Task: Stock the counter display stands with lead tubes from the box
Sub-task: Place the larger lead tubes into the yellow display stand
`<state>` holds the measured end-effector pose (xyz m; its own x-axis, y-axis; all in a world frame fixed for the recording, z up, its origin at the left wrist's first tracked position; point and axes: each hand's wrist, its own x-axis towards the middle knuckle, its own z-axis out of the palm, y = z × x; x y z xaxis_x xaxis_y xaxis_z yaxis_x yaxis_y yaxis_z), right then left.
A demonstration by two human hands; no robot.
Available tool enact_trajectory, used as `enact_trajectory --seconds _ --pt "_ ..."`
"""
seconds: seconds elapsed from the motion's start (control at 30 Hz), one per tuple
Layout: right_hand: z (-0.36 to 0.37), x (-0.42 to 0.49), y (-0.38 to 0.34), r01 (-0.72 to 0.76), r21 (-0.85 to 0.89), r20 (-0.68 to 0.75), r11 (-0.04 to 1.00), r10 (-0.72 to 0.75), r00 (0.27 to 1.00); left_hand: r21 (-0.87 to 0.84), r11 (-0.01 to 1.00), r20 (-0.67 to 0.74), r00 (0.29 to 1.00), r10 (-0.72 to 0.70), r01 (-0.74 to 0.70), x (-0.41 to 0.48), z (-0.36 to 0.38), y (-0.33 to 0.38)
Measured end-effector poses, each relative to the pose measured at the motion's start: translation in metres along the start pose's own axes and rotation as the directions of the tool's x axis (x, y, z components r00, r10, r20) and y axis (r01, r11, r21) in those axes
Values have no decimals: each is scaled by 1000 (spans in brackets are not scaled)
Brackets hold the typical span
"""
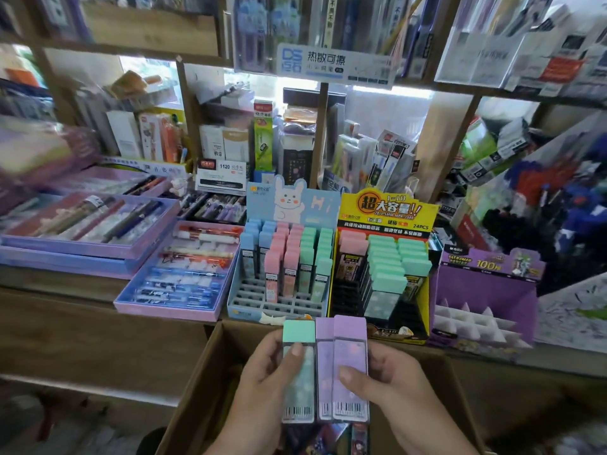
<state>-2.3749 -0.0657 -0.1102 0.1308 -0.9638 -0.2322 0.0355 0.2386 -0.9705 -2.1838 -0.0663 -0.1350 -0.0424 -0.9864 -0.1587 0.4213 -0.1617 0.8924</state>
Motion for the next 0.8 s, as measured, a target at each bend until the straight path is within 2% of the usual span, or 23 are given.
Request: enact_trajectory --seconds 0.23,0.37,0.53,0.7,0.8 --pt "11 -3 3 -11 -36 -59 999 9 998 24 999 133 991 -25 22 3 -2 -7" --pt "16 -7 2 -2 -107 -86 994 -7 996 50 999 105 994 3 -8 3 -4 -6" --pt "15 -7 -1 46 -163 -110 986 -65 992 -16 999 98 994 43 -42 1 0 -1" --pt "10 -4 -6 78 -1 -130 997 -78 988 -60 996 51 996 73 -70 1 1 2" --pt "8 -4 -10 77 -16 -134 997 -79 988 -65 996 22 998 55 -53 2 -1 3"
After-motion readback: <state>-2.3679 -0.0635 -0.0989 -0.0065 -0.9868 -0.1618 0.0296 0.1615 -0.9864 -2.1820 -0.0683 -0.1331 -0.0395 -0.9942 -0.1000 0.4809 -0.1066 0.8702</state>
